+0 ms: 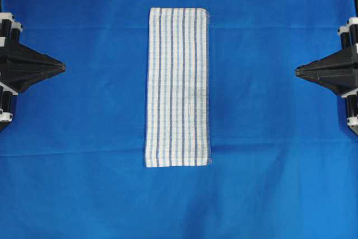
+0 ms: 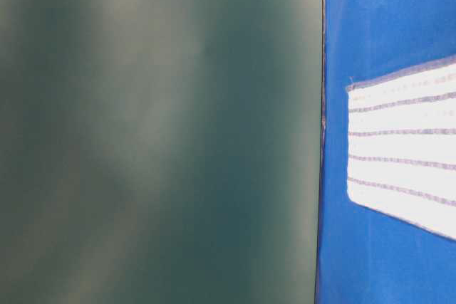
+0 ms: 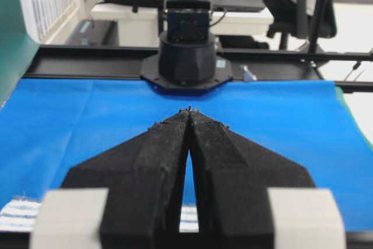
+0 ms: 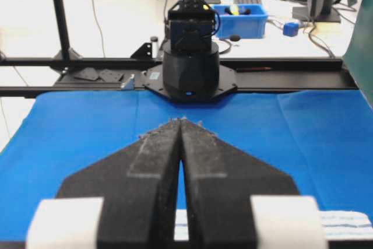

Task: Fold a vertical towel.
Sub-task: 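Move both grippers toward the top corners of the striped towel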

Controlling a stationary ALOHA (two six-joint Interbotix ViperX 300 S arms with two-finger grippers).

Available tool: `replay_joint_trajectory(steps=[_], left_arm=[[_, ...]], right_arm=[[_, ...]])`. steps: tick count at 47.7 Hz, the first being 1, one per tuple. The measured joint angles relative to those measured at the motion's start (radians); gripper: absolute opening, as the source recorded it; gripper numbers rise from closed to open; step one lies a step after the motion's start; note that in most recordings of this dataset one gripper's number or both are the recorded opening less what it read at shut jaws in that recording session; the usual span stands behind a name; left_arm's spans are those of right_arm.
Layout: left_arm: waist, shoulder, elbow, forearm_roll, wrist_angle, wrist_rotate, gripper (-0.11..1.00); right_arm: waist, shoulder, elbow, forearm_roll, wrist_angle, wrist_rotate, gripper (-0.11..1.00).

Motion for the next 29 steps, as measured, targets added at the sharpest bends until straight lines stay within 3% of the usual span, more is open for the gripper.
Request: replay_joint_trajectory(steps=[7, 17, 29], left_arm=[[0.034, 0.055, -0.017, -0.015, 0.008, 0.003, 0.0], [0.187, 0.207, -0.043, -0.018, 0.009, -0.006, 0.0], [0.328, 0.443, -0.089, -0.018, -0.012, -0.008, 0.03]], right_arm=[[-0.028, 0.034, -0.02, 0.009, 0.014, 0.002, 0.0], [-0.195, 0.176, -0.086, 0.038, 0.101, 0.011, 0.0], [-0.374, 0.416, -0.15, 0.04, 0.114, 0.008, 0.01]])
